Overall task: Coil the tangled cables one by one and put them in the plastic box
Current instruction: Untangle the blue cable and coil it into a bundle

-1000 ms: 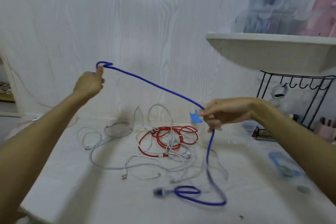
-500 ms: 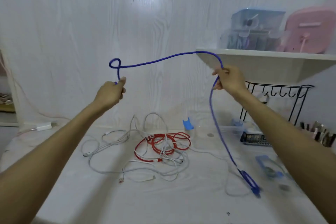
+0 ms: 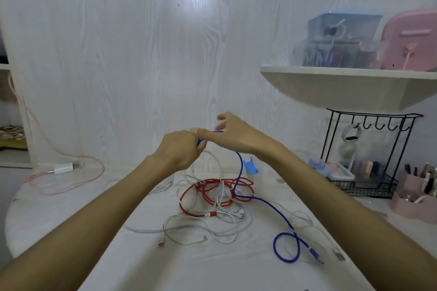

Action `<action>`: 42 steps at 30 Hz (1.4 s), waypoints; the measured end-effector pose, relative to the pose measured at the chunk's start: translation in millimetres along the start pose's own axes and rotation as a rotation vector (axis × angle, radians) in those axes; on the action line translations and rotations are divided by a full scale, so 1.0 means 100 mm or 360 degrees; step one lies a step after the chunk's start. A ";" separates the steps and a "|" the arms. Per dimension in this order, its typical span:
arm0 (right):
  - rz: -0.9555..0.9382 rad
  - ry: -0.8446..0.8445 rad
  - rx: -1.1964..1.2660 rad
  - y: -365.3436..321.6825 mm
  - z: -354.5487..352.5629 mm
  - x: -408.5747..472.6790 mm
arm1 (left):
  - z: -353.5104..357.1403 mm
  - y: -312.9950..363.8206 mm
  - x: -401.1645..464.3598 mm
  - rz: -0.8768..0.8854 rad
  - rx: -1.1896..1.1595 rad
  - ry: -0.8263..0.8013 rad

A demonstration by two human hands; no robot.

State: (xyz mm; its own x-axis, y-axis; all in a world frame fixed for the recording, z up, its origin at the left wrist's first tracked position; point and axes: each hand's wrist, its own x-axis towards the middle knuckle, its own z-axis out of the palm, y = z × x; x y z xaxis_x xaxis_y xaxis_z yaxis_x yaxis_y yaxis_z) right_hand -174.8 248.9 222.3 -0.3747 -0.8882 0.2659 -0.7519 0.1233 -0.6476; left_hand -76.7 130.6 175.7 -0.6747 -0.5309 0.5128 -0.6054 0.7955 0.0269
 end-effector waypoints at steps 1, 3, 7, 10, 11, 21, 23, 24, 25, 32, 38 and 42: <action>0.0136 -0.0164 -0.0010 -0.02 0.04 0.03 | 0.01 0.00 -0.01 0.0023 0.0014 0.0016; 0.0218 -0.0228 0.0072 -0.03 0.07 0.09 | 0.03 -0.01 -0.02 0.0068 0.0050 0.0118; 0.0150 -0.0099 -0.0004 0.03 -0.03 0.18 | 0.07 -0.09 -0.05 0.0183 0.0134 0.0159; 0.0127 -0.0089 0.0038 0.04 -0.20 0.17 | 0.10 -0.13 -0.08 0.0248 0.0139 0.0151; 0.0127 -0.0123 0.0174 0.04 -0.22 0.16 | 0.11 -0.12 -0.09 0.0271 0.0181 0.0166; 0.0292 -0.0363 -0.0228 0.21 -0.28 0.07 | 0.17 -0.19 -0.16 0.0291 0.0052 0.0077; 0.0124 -0.0250 -0.0465 0.25 -0.31 0.06 | 0.23 -0.15 -0.16 0.0064 -0.0541 -0.0357; 0.0027 -0.0160 -0.0593 0.25 -0.31 0.06 | 0.24 -0.10 -0.15 -0.0071 -0.0960 -0.0658; -0.0070 -0.0058 -0.0725 0.25 -0.30 0.07 | 0.24 -0.05 -0.14 -0.0178 -0.1326 -0.0966; -0.0321 0.0529 -0.0154 0.43 0.01 0.16 | -0.06 0.10 -0.31 -0.0106 -0.3202 -0.1751; -0.0521 0.0399 -0.0211 0.63 0.43 0.11 | -0.34 0.26 -0.31 -0.0189 -0.3868 -0.1113; -0.0562 0.0110 -0.0643 0.78 0.29 0.08 | -0.40 -0.10 -0.20 -0.0806 -0.3913 -0.0904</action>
State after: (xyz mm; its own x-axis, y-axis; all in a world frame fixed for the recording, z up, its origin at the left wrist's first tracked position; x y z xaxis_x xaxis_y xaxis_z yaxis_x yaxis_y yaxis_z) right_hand -221.0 238.8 153.6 -0.0861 -0.8769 0.4729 -0.9822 -0.0049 -0.1878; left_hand -40.2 144.5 199.5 -0.9336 -0.3563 0.0386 0.3055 -0.7349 0.6055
